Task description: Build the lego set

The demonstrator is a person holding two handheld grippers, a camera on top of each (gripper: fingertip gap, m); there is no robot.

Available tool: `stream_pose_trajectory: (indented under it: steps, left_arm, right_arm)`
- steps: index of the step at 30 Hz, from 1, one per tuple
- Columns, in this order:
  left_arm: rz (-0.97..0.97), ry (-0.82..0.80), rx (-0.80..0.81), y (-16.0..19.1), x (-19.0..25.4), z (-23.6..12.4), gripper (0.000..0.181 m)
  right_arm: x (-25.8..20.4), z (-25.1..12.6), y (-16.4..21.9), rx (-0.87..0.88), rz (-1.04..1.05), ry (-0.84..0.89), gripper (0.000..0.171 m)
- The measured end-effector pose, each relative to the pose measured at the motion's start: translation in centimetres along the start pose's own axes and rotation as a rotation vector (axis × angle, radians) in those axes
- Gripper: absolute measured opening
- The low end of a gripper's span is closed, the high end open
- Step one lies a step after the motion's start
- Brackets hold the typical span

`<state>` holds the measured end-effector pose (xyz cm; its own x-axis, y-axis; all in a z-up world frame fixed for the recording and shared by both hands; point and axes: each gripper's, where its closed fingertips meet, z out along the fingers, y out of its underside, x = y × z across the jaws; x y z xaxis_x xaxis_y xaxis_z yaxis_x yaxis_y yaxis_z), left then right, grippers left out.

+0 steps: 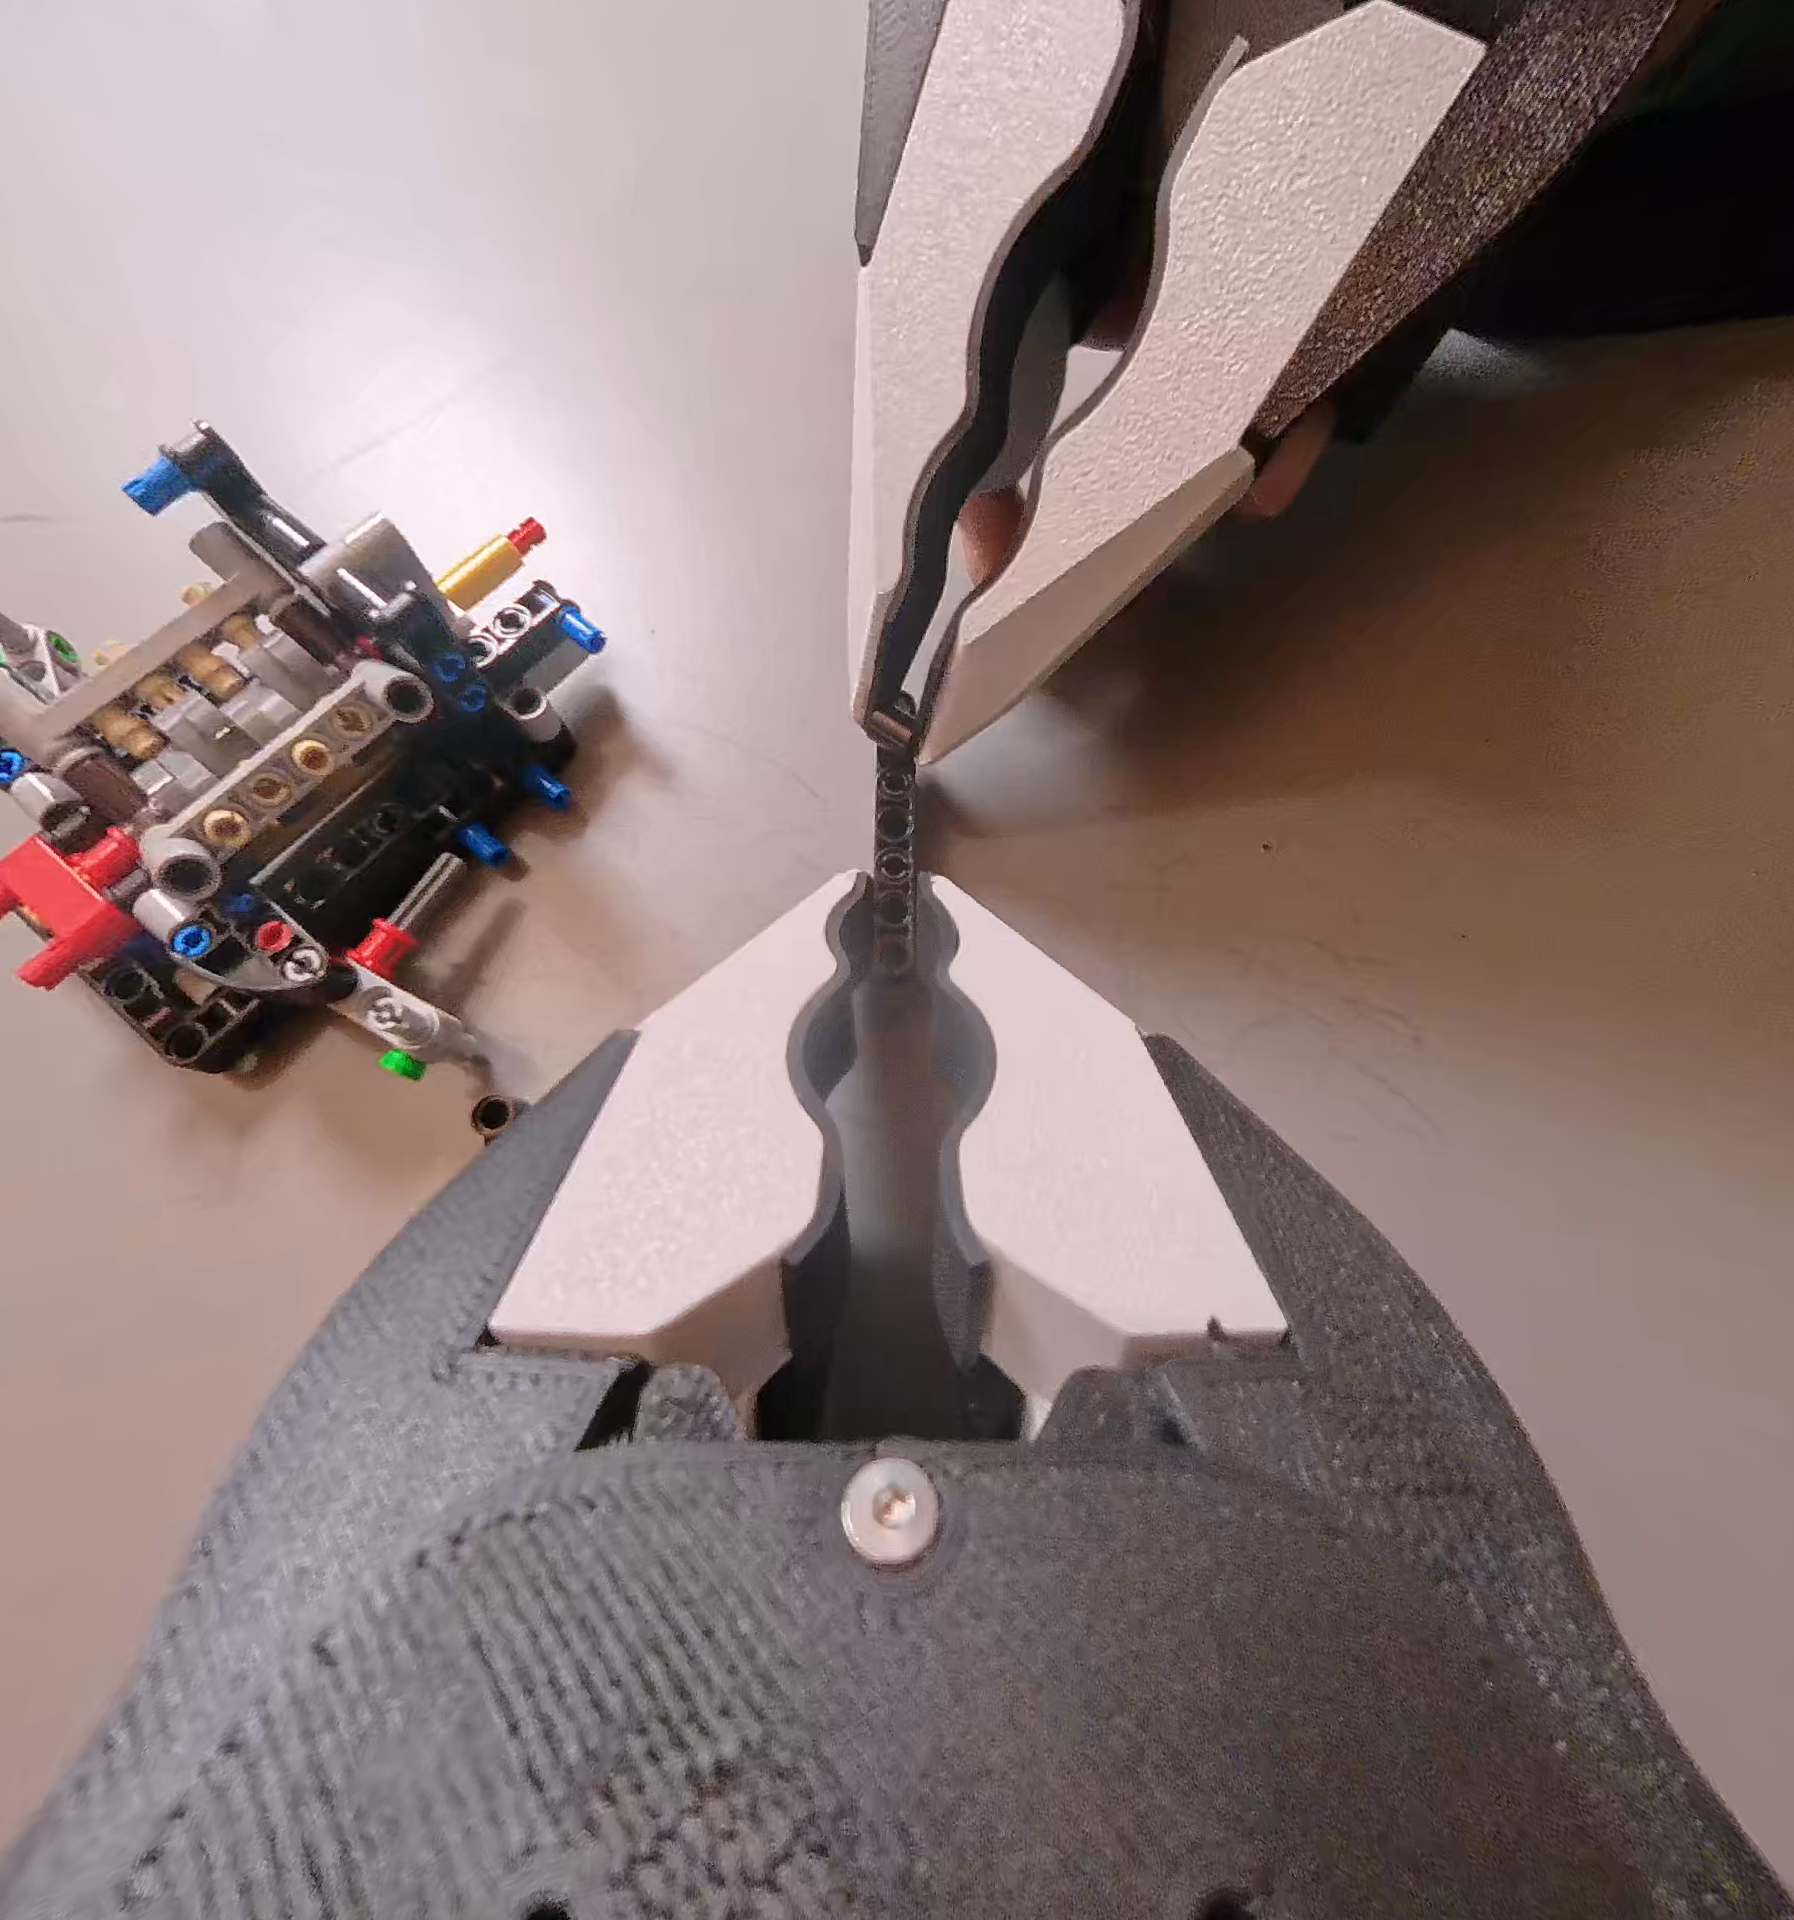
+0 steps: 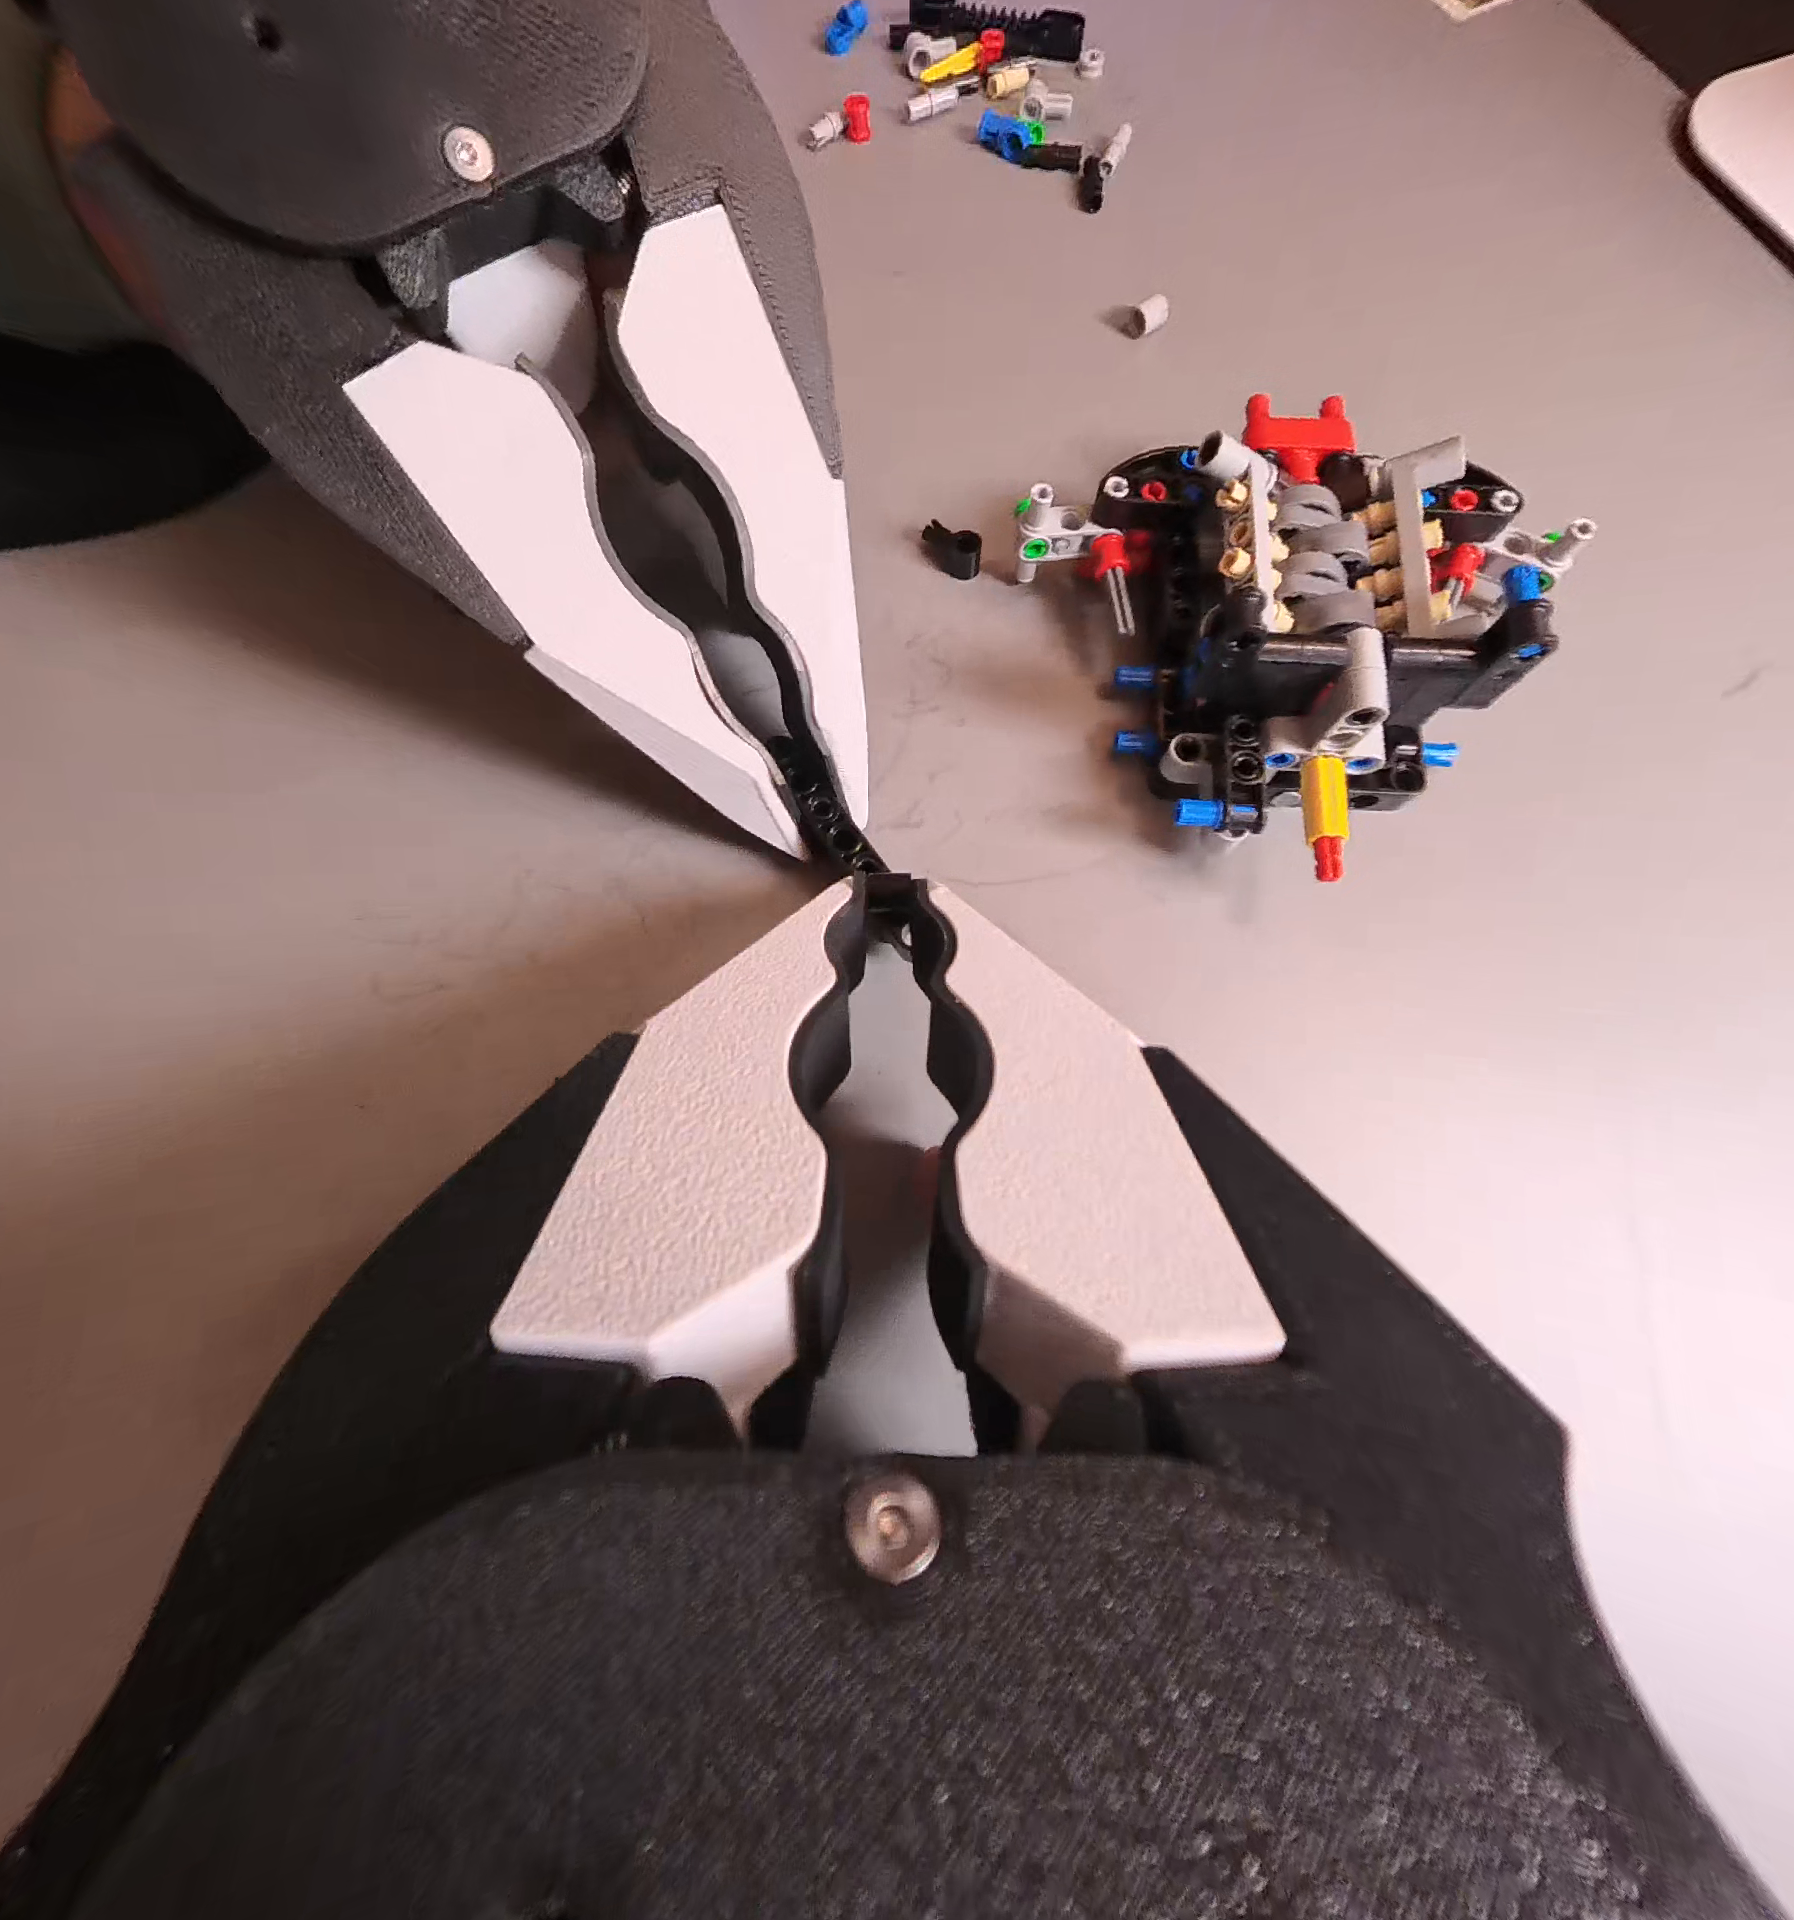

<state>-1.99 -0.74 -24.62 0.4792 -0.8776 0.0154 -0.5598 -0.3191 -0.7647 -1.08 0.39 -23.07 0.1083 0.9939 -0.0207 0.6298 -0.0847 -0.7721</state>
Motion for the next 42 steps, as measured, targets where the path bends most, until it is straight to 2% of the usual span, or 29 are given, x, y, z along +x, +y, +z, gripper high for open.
stream_pose_trajectory:
  steps: [3,5,7,10,13,17,22,25,28,31,34,37,39,42]
  left_arm:
    - [0.027,0.035,0.0,0.0,0.5,0.0,0.006]
    - [0.071,0.081,0.0,0.0,1.3,0.1,0.006]
    - [0.083,0.101,0.0,0.0,1.6,0.1,0.007]
    - [0.112,0.162,-0.002,0.0,2.1,0.0,0.006]
    - [0.144,0.188,-0.002,0.1,2.4,-0.1,0.007]
    - [0.131,0.207,-0.006,0.2,2.3,-0.1,0.007]
    - [0.069,0.096,-0.002,0.0,1.3,0.1,0.007]
    - [0.033,0.015,-0.001,-0.1,1.0,0.2,0.007]
    - [0.027,0.0,-0.001,-0.1,1.0,0.1,0.006]
    - [0.027,0.016,-0.001,-0.1,1.0,0.2,0.006]
    - [0.061,0.058,0.0,-0.1,1.7,0.2,0.006]
    - [0.076,0.086,-0.001,-0.1,1.9,0.1,0.007]
    - [0.092,0.112,-0.001,-0.1,2.2,0.1,0.006]
    - [0.11,0.13,-0.001,0.0,2.4,0.1,0.007]
  right_arm:
    - [-0.5,-0.2,0.1,0.024,-0.099,-0.113,0.009]
    - [-1.3,-0.7,0.1,0.075,-0.194,-0.232,0.022]
    - [-1.6,-1.0,0.3,0.105,-0.268,-0.299,0.025]
    - [-1.9,-1.0,0.6,0.091,-0.318,-0.371,0.023]
    - [-2.8,-0.9,1.0,0.07,-0.376,-0.433,0.009]
    - [-2.9,-0.9,1.0,0.073,-0.382,-0.41,0.008]
    - [-1.5,-0.5,0.8,-0.014,-0.228,-0.228,0.008]
    - [-0.9,-0.3,0.7,-0.025,-0.025,-0.124,0.008]
    - [-0.8,-0.3,0.6,-0.019,-0.044,-0.073,0.008]
    - [-0.9,-0.3,0.7,-0.012,-0.012,-0.11,0.008]
    - [-1.7,-0.7,0.9,-0.008,-0.091,-0.187,0.009]
    - [-2.7,-1.1,0.9,0.039,-0.181,-0.287,0.025]
    - [-2.9,-1.3,1.1,0.06,-0.237,-0.315,0.024]
    - [-2.7,-1.2,1.0,0.07,-0.26,-0.328,0.014]
